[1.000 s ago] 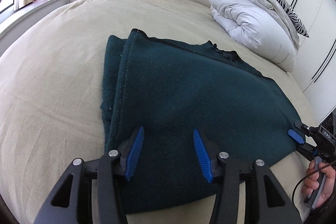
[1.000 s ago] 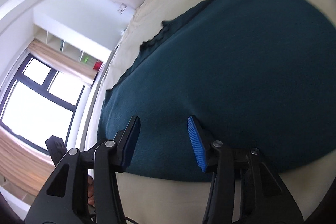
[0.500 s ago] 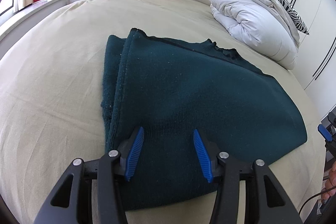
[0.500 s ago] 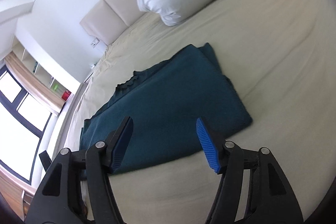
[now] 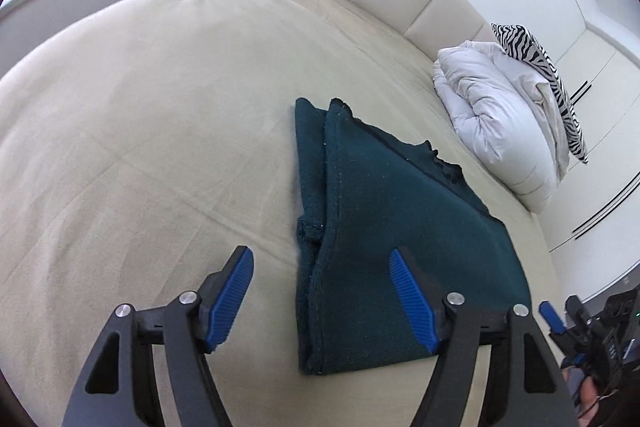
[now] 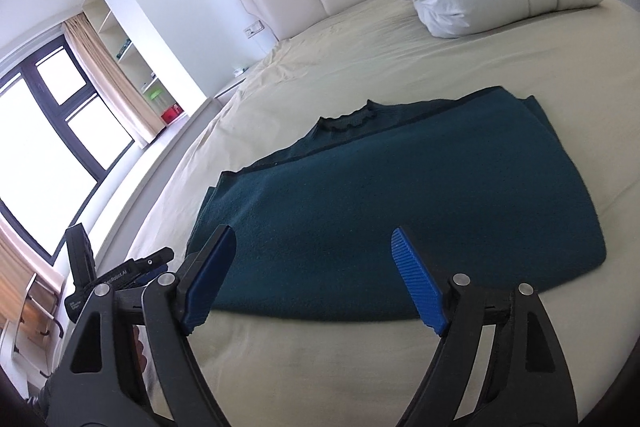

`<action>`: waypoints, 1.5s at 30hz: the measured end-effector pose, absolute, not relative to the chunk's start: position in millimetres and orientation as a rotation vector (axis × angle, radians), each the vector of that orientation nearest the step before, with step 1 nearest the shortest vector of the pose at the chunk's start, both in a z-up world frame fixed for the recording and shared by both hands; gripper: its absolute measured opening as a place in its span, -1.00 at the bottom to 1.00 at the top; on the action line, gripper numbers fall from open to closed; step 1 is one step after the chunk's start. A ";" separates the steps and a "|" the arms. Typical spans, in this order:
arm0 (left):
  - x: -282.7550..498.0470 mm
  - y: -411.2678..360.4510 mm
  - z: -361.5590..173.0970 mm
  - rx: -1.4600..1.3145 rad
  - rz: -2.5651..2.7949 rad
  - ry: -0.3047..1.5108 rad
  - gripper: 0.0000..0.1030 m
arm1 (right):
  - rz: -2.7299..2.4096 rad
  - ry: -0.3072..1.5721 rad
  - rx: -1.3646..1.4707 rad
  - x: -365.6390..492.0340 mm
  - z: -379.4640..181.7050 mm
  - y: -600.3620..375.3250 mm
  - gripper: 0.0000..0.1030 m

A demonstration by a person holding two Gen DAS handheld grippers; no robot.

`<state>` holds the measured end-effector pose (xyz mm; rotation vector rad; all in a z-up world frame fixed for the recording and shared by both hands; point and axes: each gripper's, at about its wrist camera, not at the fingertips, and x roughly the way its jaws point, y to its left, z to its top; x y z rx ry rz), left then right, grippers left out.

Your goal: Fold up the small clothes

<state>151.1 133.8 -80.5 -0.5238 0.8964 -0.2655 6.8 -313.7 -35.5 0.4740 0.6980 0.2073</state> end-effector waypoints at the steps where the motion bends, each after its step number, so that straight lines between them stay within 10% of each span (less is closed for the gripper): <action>1: 155.9 132.6 -83.4 -0.546 -0.291 0.919 0.42 | 0.226 0.707 0.483 7.4 -37.6 -311.1 0.54; 16: 216.2 143.4 -108.5 -0.738 -0.412 1.047 0.38 | 0.434 0.788 0.611 44.2 -66.8 -295.3 0.51; 23: 215.3 129.9 -119.0 -0.771 -0.486 1.118 -0.50 | 0.514 0.852 0.668 82.6 -79.8 -273.6 0.51; 45: 209.7 123.0 -96.0 -0.641 -0.427 1.020 -0.66 | 0.618 1.116 0.689 215.1 -130.8 -174.3 0.51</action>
